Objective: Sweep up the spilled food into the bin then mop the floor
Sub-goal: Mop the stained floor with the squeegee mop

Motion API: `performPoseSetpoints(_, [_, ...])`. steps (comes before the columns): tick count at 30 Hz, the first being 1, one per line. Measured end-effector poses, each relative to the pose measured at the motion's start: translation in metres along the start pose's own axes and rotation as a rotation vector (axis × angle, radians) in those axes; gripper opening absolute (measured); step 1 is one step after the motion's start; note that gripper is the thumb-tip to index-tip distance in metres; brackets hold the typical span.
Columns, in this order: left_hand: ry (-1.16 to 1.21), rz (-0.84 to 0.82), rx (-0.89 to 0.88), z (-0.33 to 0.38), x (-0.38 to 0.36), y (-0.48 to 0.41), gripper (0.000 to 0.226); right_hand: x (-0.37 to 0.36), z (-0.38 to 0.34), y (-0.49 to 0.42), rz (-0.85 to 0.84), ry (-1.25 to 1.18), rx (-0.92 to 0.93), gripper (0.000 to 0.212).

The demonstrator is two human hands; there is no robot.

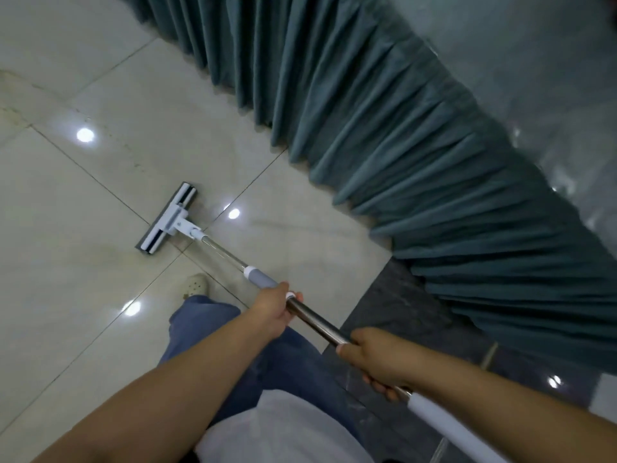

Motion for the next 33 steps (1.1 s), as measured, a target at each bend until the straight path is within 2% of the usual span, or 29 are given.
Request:
performPoseSetpoints(7, [0.060, -0.005, -0.069, 0.087, 0.038, -0.022, 0.017, -0.010, -0.093, -0.030, -0.025, 0.010, 0.015, 0.026])
performPoseSetpoints(14, [0.130, 0.058, -0.171, 0.272, 0.125, -0.060, 0.019, -0.036, -0.282, -0.089, -0.050, -0.108, 0.064, 0.028])
performPoseSetpoints(17, [0.136, 0.088, -0.215, 0.355, 0.165, -0.073, 0.013, -0.048, -0.373, -0.111, -0.068, -0.106, 0.081, 0.026])
performPoseSetpoints(19, [0.127, 0.117, -0.246, 0.407, 0.193, -0.082, 0.018, -0.058, -0.429, -0.127, -0.077, -0.089, 0.086, 0.027])
performPoseSetpoints(24, [0.075, 0.204, -0.275, 0.507, 0.258, -0.104, 0.019, -0.089, -0.537, -0.166, -0.109, -0.130, 0.115, 0.029])
performPoseSetpoints(29, [0.051, 0.274, -0.281, 0.557, 0.297, -0.118, 0.022, -0.110, -0.593, -0.188, -0.148, -0.174, 0.125, 0.030])
performPoseSetpoints(31, [0.012, 0.256, -0.259, 0.555, 0.296, -0.120, 0.014, -0.111, -0.589, -0.191, -0.167, -0.180, 0.122, 0.029])
performPoseSetpoints(33, [-0.021, 0.242, -0.221, 0.539, 0.288, -0.124, 0.019, -0.107, -0.569, -0.194, -0.163, -0.193, 0.114, 0.028])
Point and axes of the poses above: each hand's wrist, its own y-axis away from the middle knuckle, its own x-axis out of the back of the hand, z = x × y, the point moved 6 cm from there along -y, towards the middle knuckle, and after that the axes turned 13 degrees about -y, right-handed, at the moved point
